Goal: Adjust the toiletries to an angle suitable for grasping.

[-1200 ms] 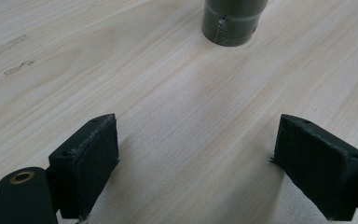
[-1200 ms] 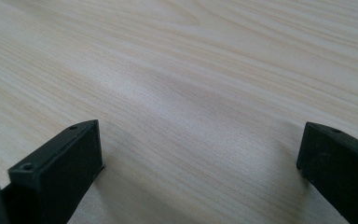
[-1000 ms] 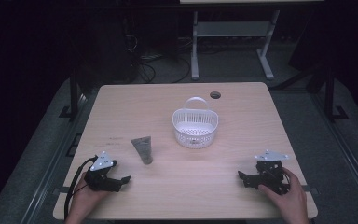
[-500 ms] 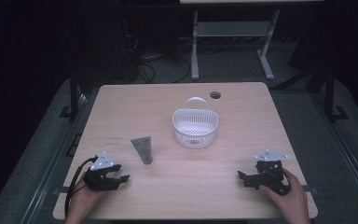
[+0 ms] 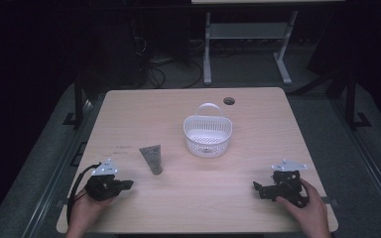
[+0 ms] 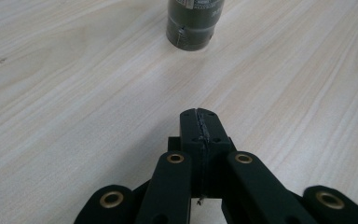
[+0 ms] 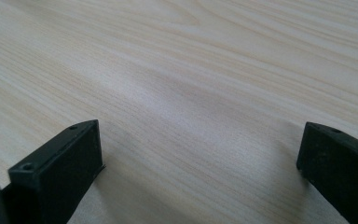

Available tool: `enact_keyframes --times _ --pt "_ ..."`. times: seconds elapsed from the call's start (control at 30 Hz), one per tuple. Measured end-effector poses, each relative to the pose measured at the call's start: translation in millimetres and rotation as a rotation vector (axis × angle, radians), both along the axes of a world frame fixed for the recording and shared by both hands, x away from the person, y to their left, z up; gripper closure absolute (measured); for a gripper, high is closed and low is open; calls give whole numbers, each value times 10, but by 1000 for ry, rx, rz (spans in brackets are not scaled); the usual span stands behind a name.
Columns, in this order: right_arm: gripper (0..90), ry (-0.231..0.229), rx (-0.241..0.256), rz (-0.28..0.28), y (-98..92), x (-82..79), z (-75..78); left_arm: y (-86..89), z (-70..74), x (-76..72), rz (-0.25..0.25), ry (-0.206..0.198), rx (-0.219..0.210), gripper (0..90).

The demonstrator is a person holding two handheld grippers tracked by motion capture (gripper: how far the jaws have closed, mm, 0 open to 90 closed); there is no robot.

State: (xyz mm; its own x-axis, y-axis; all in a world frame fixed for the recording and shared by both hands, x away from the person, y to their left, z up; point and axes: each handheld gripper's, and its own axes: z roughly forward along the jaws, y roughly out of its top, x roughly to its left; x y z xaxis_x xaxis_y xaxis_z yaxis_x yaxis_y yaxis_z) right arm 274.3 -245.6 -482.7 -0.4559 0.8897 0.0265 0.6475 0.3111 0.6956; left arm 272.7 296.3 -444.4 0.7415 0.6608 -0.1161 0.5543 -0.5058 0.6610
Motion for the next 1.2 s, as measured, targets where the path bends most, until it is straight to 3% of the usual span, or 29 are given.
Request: enact_keyframes --times 0.47,1.2 --pt "0 0 0 0 0 0 0 8 124 0 3 19 -18 894" --pt "0 -1 2 -2 2 0 -1 -66 431 41 -36 -9 -36 895"
